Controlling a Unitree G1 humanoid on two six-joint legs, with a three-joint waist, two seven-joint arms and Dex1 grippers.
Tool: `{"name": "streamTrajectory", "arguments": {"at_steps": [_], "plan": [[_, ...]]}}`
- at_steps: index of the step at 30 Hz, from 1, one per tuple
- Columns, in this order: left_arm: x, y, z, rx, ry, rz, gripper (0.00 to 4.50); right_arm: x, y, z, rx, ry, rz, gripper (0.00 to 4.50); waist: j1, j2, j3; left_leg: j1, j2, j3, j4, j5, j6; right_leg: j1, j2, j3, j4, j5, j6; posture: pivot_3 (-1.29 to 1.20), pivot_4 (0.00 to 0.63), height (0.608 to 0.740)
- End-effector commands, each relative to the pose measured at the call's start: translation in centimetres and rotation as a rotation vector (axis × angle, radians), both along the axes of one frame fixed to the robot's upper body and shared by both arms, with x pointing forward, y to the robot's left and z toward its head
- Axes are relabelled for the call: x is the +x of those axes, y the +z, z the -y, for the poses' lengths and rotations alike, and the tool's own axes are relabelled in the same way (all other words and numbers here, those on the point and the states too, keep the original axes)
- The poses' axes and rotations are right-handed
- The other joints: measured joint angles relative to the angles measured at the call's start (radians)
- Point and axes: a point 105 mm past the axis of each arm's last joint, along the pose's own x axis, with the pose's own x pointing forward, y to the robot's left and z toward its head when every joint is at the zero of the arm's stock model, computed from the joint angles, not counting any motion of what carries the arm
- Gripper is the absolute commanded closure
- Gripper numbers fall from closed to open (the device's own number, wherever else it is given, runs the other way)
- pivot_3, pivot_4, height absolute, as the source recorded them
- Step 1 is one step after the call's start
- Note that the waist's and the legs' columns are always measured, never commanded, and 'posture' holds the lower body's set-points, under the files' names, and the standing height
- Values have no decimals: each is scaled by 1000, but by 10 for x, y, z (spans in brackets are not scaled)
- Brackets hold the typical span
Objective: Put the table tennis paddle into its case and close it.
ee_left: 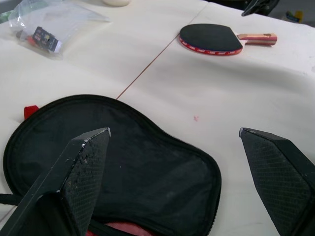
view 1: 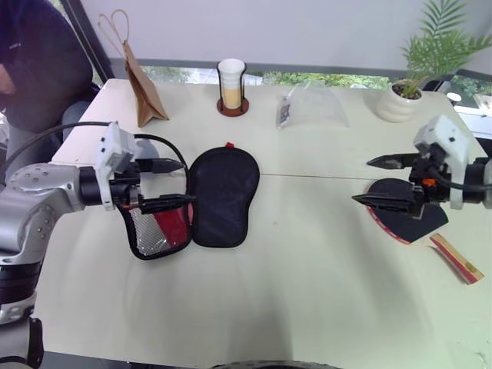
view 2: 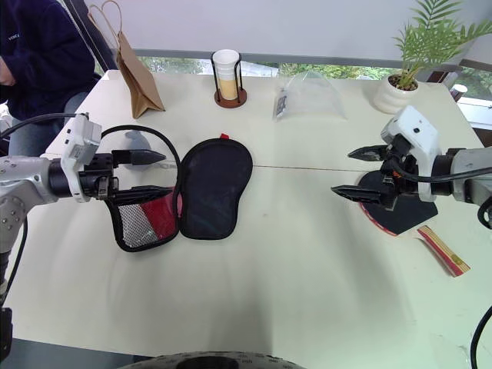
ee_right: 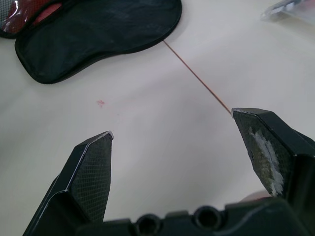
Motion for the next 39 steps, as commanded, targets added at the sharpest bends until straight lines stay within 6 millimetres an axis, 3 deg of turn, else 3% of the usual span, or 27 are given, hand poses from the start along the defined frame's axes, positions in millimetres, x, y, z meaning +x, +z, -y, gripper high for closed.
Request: {"name": "streamTrajectory", "arguments": {"at_steps": [1, 20, 27, 39], "plan": [[-4, 13, -1, -5, 2, 58, 102, 2, 10, -2, 0, 10, 46, 233, 0, 0, 0, 0, 0, 0, 0, 0, 0, 0, 0, 0, 0, 0, 0, 0, 150, 740], [-7, 17, 1, -28, -3, 40, 102, -2, -11, -17, 38, 41, -18, 233, -1, 0, 0, 0, 0, 0, 0, 0, 0, 0, 0, 0, 0, 0, 0, 0, 150, 740], [-6, 14, -4, -17, 15, 29, 102, 6, -28, -47, 115, 55, -87, 233, -2, 0, 0, 0, 0, 0, 0, 0, -1, 0, 0, 0, 0, 0, 0, 0, 150, 740], [-4, 11, -2, 6, 10, 19, 102, 9, -95, -131, 188, 110, -306, 233, -5, 0, 0, -1, -1, 1, 0, 1, -3, -4, 0, 1, 5, -1, -1, 0, 150, 740]]}}
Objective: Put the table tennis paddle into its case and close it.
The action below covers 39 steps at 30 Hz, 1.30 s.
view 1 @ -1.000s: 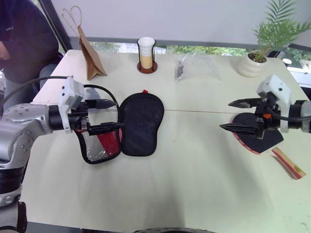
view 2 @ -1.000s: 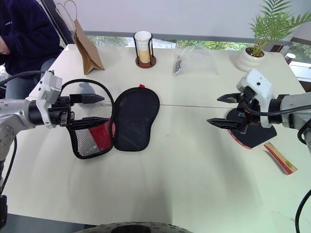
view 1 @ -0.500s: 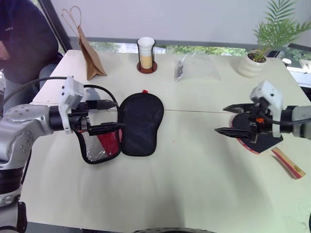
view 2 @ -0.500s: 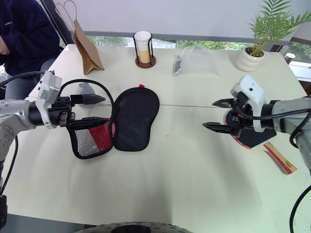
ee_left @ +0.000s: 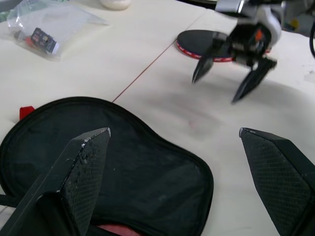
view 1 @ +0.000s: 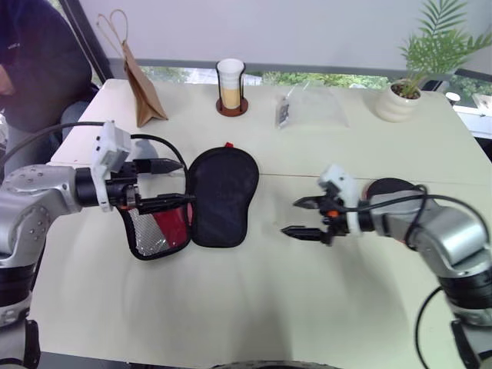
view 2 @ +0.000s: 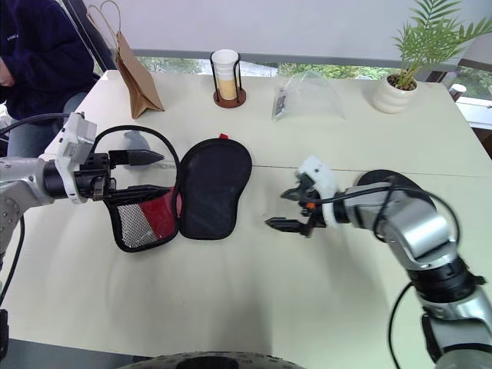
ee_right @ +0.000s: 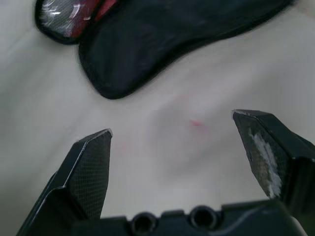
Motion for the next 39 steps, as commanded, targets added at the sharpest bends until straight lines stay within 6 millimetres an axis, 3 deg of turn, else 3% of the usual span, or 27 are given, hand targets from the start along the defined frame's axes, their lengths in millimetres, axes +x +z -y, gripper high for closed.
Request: {"name": "streamTrajectory", "arguments": {"at_steps": [1, 10, 17, 22, 30, 31, 34, 39], "plan": [[-3, 8, -1, 19, -5, 32, 102, 8, -9, -21, -10, 1, 4, 233, -2, 0, 0, 0, 0, 0, 0, 0, 0, 0, 0, 0, 0, 0, 0, 0, 150, 740], [-10, 6, -2, 35, 4, 12, 102, 29, -34, -51, -36, -37, -29, 233, -12, 0, 0, 0, -1, 0, 0, 1, -1, -2, 1, 0, 3, 0, -1, 0, 150, 740], [-15, 4, -3, 35, 23, 9, 102, 30, -45, -79, -54, 17, -17, 233, -31, -2, -1, 0, -1, 0, -2, 1, -2, -3, 2, 0, 3, -1, -1, 0, 150, 740], [-17, 4, -6, 37, 41, 14, 102, 25, -58, -88, -108, 64, 13, 233, -30, -3, -2, 0, 0, 0, -2, 1, -2, -3, 2, 0, 4, -1, -2, 0, 150, 740], [-20, 4, -9, 41, 62, 18, 102, 24, -60, -82, -135, 87, 52, 4118, -28, -3, -2, 1, 0, 0, -2, 1, -3, -3, 2, 0, 4, -1, -2, 0, 150, 740], [-20, 4, -9, 41, 62, 18, 102, 25, -57, -78, -136, 83, 56, 4338, -27, -3, -2, 1, 0, 0, -2, 1, -3, -3, 2, 0, 4, -1, -2, 0, 150, 740], [-19, 5, -9, 43, 61, 21, 102, 27, -47, -63, -140, 78, 65, 4338, -19, -2, -1, 1, -1, 0, -2, 1, -3, -3, 1, 0, 4, -1, -2, 0, 150, 740], [-15, 5, -6, 41, 45, 30, 102, 21, -25, -5, -196, 102, 81, 4338, 0, -2, -1, 1, -3, 0, -1, 0, -1, -2, -2, 0, 3, -1, -2, 0, 150, 740]]}}
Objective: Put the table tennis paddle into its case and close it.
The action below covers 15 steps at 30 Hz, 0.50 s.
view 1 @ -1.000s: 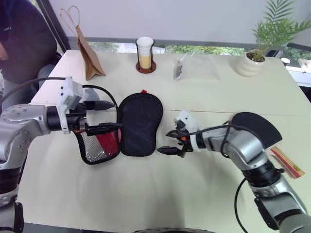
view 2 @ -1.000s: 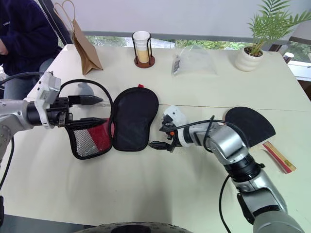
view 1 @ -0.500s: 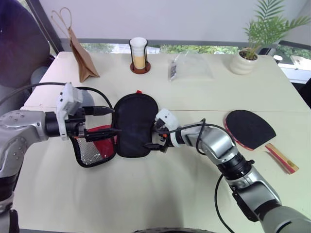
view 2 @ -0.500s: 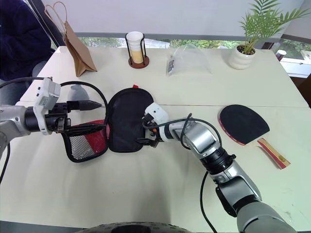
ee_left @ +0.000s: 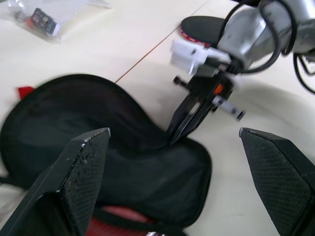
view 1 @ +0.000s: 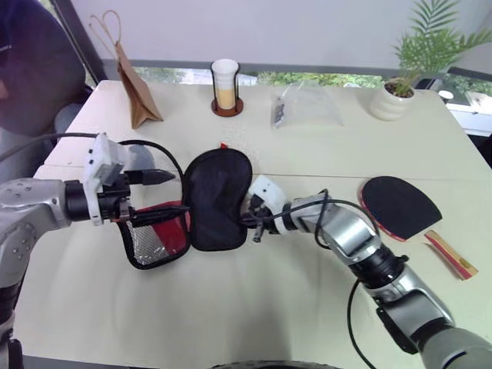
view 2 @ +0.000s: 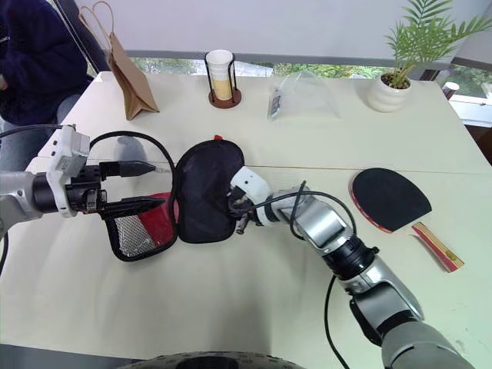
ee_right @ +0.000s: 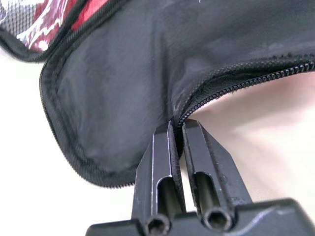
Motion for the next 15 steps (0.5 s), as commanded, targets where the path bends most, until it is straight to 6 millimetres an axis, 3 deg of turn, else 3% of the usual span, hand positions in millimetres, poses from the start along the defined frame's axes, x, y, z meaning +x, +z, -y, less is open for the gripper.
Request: {"name": "streamTrajectory", "arguments": {"at_steps": [1, 8, 15], "plan": [[2, 9, 1, 4, -17, 50, 102, -6, 15, 40, -39, 17, 3, 4338, 9, 0, 0, 0, 0, 0, 0, -1, 2, 0, 0, 0, 0, 0, 0, 0, 150, 740], [8, 8, 7, 0, -44, 54, 102, -18, 18, 114, -162, 37, -54, 4338, 2, 0, 0, 0, 0, 0, 0, -2, 4, 1, 0, 0, -1, 0, 0, 0, 150, 740], [9, 6, 11, -1, -65, 53, 102, 1, 20, 161, -239, -29, -41, 4338, -5, 0, 1, 0, 1, 0, 0, -1, 3, 1, 1, 0, -1, 0, 0, 0, 150, 740]]}}
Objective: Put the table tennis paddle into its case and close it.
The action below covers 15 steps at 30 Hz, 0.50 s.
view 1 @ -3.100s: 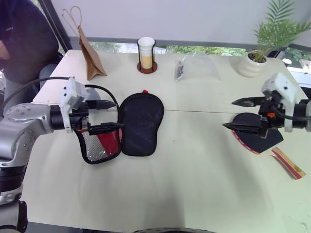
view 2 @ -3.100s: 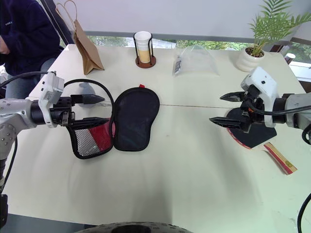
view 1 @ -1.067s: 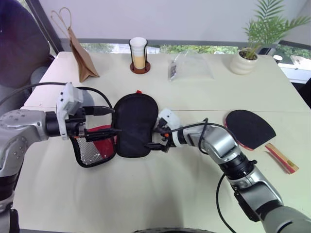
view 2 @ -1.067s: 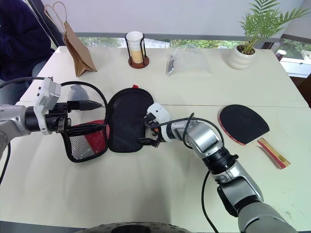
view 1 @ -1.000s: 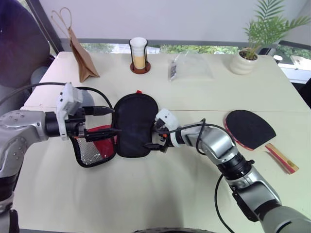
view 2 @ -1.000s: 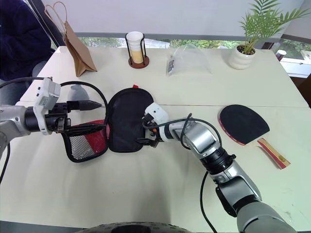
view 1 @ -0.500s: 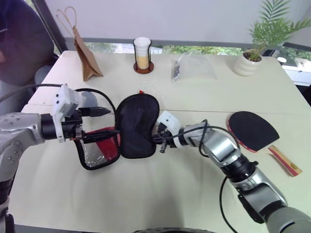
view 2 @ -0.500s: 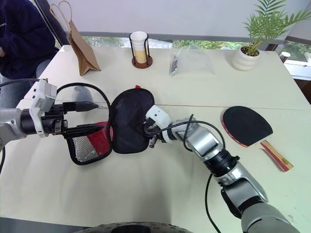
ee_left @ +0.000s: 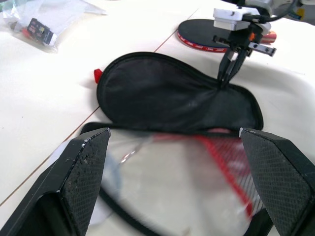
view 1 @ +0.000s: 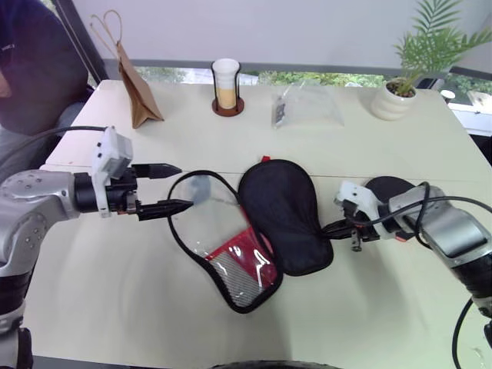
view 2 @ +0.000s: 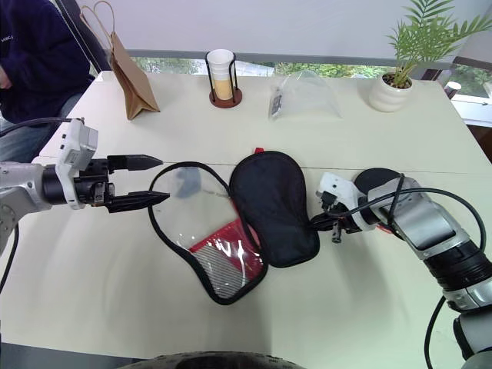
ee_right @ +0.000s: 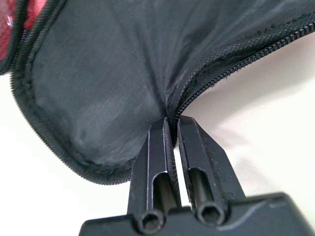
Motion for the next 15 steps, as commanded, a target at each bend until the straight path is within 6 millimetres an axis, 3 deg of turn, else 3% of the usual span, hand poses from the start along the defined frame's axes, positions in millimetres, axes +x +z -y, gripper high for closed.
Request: {"name": "streamTrajectory", "arguments": {"at_steps": [1, 5, 13, 15], "plan": [[-1, 7, 3, 4, -17, 42, 102, 14, 11, 25, -46, -53, 43, 4338, 2, 0, 0, 0, 0, 0, 0, 0, 0, 0, 0, 0, 0, 0, 0, 0, 150, 740], [-1, 7, 4, 5, -21, 44, 102, 21, 9, 40, -75, -65, 40, 4338, 9, 0, 0, 0, 0, 0, 0, 1, -2, 0, 0, 0, 0, 0, 0, 0, 150, 740], [-1, 5, 6, 4, -22, 45, 102, 27, 13, 43, -64, -74, 59, 4338, 13, 0, 0, 0, 0, 0, 1, 2, -3, 0, 0, 0, 0, 0, 0, 0, 150, 740], [0, 5, 8, 1, -26, 46, 102, 28, 16, 42, -51, -91, 78, 3797, 13, 0, 0, 0, 0, 0, 1, 2, -3, 0, 0, 0, 0, 0, 0, 0, 150, 740]]}}
